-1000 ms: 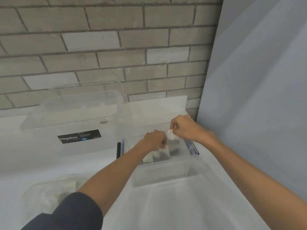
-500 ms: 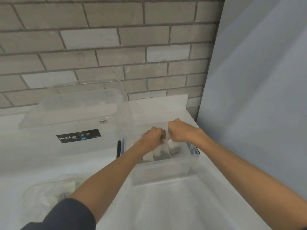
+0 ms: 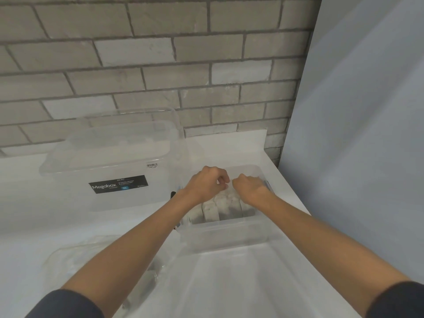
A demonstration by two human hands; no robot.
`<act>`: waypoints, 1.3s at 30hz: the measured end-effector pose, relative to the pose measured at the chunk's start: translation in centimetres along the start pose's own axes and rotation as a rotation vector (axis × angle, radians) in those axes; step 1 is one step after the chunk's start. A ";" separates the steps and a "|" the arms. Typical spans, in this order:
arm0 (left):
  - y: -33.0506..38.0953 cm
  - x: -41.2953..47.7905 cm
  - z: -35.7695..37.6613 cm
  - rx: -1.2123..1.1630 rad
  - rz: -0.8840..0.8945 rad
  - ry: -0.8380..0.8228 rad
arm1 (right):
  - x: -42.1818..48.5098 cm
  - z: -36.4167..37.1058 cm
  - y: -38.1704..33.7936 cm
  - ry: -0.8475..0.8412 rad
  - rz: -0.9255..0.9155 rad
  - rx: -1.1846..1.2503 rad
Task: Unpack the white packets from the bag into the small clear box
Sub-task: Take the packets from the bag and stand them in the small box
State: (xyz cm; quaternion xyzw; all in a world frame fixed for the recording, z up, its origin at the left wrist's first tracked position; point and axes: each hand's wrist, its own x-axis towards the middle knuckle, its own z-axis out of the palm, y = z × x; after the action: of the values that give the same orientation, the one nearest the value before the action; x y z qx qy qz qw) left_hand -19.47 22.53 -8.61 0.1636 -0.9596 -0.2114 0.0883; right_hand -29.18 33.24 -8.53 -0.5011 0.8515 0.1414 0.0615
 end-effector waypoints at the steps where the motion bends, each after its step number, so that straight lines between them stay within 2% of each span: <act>1: 0.0 -0.2 -0.1 0.004 -0.006 -0.001 | 0.1 0.1 0.0 0.004 0.004 -0.008; 13: -0.5 -1.7 -1.6 0.006 -0.061 -0.017 | -0.7 -1.3 0.3 0.083 0.030 0.072; 17: -0.6 -2.7 -2.5 -0.021 -0.057 0.006 | -1.6 -3.7 0.4 0.155 0.076 0.192; 21: -0.8 -4.4 -4.0 -0.104 -0.061 0.075 | -2.8 -6.0 -0.6 0.273 0.024 0.368; 27: -3.1 -9.8 -7.7 -0.197 -0.140 0.217 | -4.6 -8.1 -6.3 0.380 -0.136 0.539; 35: -8.4 -19.9 -10.2 -0.235 -0.322 0.325 | -6.0 -7.6 -16.5 0.319 -0.331 0.581; 39: -10.4 -23.9 -9.8 -0.254 -0.394 0.313 | -6.9 -6.5 -21.2 0.249 -0.404 0.535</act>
State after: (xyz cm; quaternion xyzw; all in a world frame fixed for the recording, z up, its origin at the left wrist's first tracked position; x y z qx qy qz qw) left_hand 8.00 18.28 -6.75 0.3654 -0.8497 -0.3150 0.2126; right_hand -7.09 27.35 -4.41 -0.6388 0.7433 -0.1635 0.1129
